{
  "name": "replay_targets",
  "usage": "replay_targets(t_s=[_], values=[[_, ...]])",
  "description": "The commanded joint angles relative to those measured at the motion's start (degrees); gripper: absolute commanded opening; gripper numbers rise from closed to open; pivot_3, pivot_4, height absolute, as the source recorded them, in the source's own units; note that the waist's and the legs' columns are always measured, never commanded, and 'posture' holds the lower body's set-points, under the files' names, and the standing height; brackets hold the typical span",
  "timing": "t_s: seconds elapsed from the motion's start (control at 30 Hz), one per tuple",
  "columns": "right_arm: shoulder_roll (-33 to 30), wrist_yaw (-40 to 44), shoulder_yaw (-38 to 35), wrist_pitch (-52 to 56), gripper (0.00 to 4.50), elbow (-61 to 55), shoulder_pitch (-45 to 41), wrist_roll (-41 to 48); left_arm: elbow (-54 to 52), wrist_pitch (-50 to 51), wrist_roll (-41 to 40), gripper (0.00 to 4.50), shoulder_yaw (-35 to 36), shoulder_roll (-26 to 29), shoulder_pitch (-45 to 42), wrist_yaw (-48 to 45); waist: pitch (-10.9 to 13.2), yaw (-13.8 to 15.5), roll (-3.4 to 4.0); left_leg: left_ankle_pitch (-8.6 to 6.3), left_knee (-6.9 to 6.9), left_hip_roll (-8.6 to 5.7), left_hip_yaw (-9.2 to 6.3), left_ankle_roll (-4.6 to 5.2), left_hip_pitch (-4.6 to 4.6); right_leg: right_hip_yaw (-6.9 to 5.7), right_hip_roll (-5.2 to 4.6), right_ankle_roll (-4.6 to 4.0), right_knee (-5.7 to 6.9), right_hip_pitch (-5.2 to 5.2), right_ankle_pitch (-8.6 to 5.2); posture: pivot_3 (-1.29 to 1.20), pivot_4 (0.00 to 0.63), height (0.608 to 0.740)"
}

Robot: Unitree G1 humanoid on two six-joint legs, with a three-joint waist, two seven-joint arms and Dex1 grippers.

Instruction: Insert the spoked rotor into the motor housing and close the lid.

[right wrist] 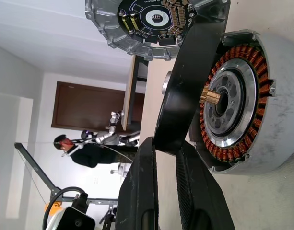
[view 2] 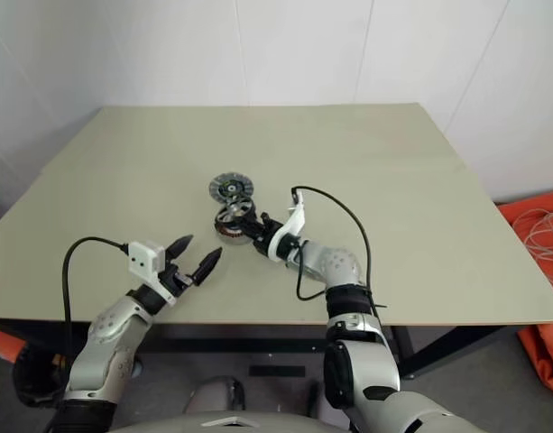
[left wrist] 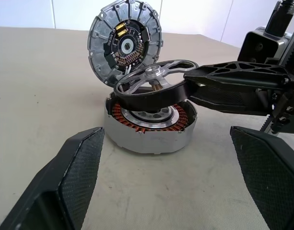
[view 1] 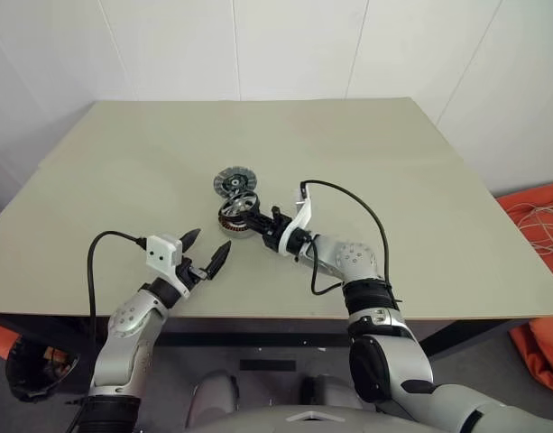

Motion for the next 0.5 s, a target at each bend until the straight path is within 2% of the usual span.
replay_targets(t_s=[0.03,0.5], values=[[3.4,1.5,-0.8,-1.2,0.23,0.0,-3.7,0.6,-1.4,-0.3,-0.7,4.50,0.3,0.4,-0.8,-0.5,0.0,0.0,0.00,0.00,0.00,0.00,0.00,0.00,0.00,0.00,0.00,0.00,0.00,0.00,0.00,0.00,0.000,0.740],[3.9,1.7,0.0,-0.9,0.23,0.4,-3.7,0.1,-2.8,0.3,-0.6,4.50,-1.0,0.0,-0.6,0.3,0.0,0.0,0.00,0.00,0.02,0.01,0.00,0.00,0.02,0.00,0.00,-0.03,0.01,0.01,0.02,0.00,0.000,0.740]])
